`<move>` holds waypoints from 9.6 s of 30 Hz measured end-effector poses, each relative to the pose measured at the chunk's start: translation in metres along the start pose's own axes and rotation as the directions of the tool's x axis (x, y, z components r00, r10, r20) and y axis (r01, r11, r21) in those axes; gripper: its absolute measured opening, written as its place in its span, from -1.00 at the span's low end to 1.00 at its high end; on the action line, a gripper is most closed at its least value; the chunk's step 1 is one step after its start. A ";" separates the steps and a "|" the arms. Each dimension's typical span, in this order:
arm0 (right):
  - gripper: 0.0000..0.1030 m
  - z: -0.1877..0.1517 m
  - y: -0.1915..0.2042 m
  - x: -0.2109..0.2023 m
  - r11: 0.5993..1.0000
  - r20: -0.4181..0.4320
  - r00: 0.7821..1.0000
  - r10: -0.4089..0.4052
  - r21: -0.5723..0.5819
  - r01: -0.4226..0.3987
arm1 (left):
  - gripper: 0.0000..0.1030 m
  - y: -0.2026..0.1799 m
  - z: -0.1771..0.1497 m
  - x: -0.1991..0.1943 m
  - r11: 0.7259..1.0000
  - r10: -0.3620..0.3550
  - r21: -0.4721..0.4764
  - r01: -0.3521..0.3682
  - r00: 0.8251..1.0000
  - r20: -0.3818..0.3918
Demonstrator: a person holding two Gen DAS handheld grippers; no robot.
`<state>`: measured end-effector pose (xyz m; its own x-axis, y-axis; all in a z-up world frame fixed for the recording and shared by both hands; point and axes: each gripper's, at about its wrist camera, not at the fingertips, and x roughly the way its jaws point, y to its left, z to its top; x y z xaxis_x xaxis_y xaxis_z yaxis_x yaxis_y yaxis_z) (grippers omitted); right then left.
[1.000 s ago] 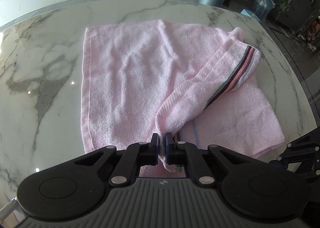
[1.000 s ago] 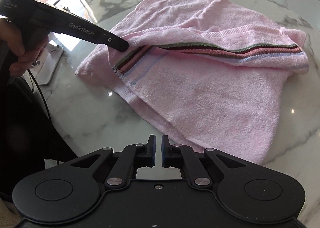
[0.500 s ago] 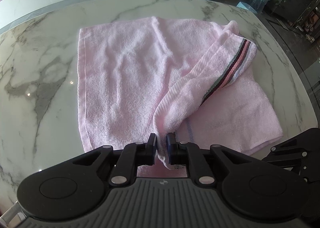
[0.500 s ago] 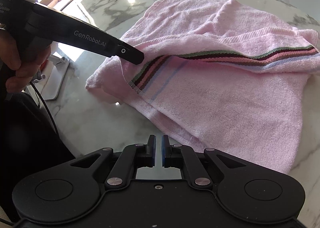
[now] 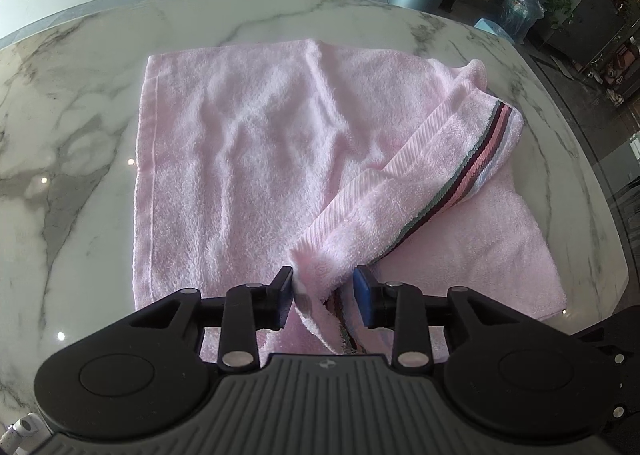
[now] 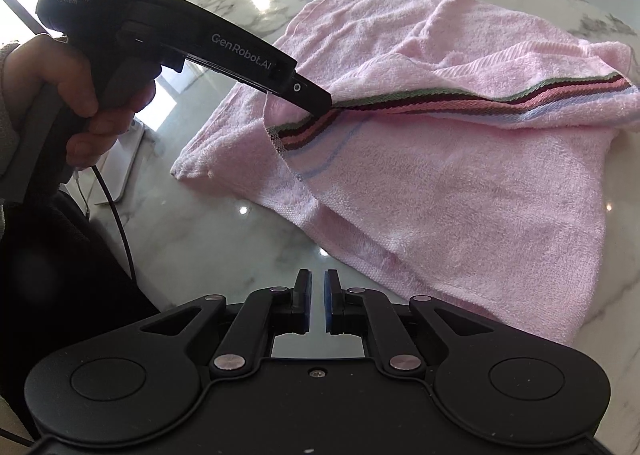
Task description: Fold towel
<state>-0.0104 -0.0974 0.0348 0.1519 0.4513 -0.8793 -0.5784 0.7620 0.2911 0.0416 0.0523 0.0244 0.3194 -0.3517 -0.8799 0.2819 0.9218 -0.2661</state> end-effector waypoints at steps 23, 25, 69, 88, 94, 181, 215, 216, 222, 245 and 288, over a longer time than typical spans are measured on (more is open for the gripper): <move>-0.91 0.006 -0.008 0.012 0.977 0.028 0.977 -0.211 -0.006 0.212 | -0.92 -0.026 0.028 -0.074 0.993 0.093 0.059 -0.107 0.976 0.195; -0.91 0.002 -0.017 0.011 0.973 0.012 0.973 -0.231 0.007 0.231 | -0.92 -0.022 0.027 -0.079 0.990 0.116 0.052 -0.129 0.971 0.207; -0.99 -0.012 -0.061 -0.005 0.959 -0.003 0.966 -0.259 0.115 0.258 | -0.91 0.045 -0.077 -0.068 0.950 0.256 -0.176 -0.259 0.966 -0.042; -1.00 -0.010 -0.066 -0.004 0.954 -0.006 0.960 -0.280 0.113 0.279 | -0.91 0.025 -0.106 -0.046 0.951 0.276 -0.097 -0.293 0.949 -0.152; -1.00 -0.014 -0.078 -0.009 0.948 -0.020 0.955 -0.296 0.117 0.297 | -0.91 0.018 -0.102 -0.040 0.951 0.278 -0.104 -0.290 0.954 -0.113; -0.92 0.214 -0.129 0.047 0.691 -0.429 0.835 -0.345 -0.718 -0.084 | -0.91 -0.033 -0.050 0.006 0.943 0.298 0.197 -0.269 0.944 -0.139; -0.51 0.242 -0.087 0.089 0.405 -0.397 0.823 -0.407 -0.886 -0.227 | -0.91 -0.023 -0.050 0.001 0.947 0.281 0.200 -0.253 0.952 -0.123; -0.51 0.239 -0.087 0.091 0.376 -0.390 0.824 -0.412 -0.896 -0.236 | -0.91 -0.024 -0.049 0.001 0.946 0.281 0.203 -0.252 0.951 -0.127; -0.51 0.224 -0.087 0.105 0.251 -0.368 0.809 -0.458 -0.927 -0.279 | -0.91 -0.026 -0.048 0.003 0.945 0.281 0.210 -0.249 0.950 -0.138; -0.92 0.219 -0.066 0.063 0.162 -0.306 0.825 -0.475 -0.952 -0.260 | -0.90 -0.030 -0.054 0.002 0.949 0.272 0.195 -0.246 0.955 -0.121; -0.21 0.277 0.012 0.143 0.105 -0.147 0.916 -0.374 -0.988 -0.116 | -0.89 -0.035 -0.062 -0.007 0.954 0.262 0.176 -0.243 0.960 -0.095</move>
<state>0.2258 0.1048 0.0172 0.2378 0.0605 -0.9694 -0.8697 -0.4312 -0.2402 -0.0265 0.0321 0.0154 0.2949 -0.0804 -0.9521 0.3507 0.9360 0.0295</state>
